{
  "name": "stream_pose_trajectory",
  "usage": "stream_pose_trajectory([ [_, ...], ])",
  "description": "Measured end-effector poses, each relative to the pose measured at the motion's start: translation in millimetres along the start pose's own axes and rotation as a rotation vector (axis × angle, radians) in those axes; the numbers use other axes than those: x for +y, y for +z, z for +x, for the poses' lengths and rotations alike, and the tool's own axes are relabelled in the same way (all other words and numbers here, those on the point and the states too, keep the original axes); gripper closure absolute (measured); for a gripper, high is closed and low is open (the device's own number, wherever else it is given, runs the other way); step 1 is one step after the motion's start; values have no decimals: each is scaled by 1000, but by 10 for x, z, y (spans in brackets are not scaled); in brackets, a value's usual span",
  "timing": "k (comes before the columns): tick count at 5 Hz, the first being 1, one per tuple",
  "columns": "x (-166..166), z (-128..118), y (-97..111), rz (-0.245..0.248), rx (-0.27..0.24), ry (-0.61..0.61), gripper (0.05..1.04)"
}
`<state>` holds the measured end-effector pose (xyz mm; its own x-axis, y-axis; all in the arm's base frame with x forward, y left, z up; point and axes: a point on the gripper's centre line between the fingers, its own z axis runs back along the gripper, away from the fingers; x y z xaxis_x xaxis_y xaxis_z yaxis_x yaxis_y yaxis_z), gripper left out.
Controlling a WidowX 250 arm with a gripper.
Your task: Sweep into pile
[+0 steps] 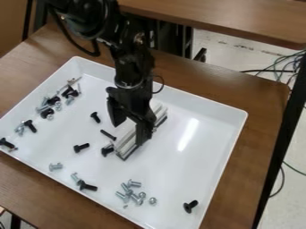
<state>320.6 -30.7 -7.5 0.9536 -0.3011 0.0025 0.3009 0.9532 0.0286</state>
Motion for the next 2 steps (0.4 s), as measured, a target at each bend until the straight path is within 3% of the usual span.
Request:
stream_pose_trajectory([
  [1,35,-5,-17,23,16,6,83],
  [2,8,29,-185,-32,47,-14,83],
])
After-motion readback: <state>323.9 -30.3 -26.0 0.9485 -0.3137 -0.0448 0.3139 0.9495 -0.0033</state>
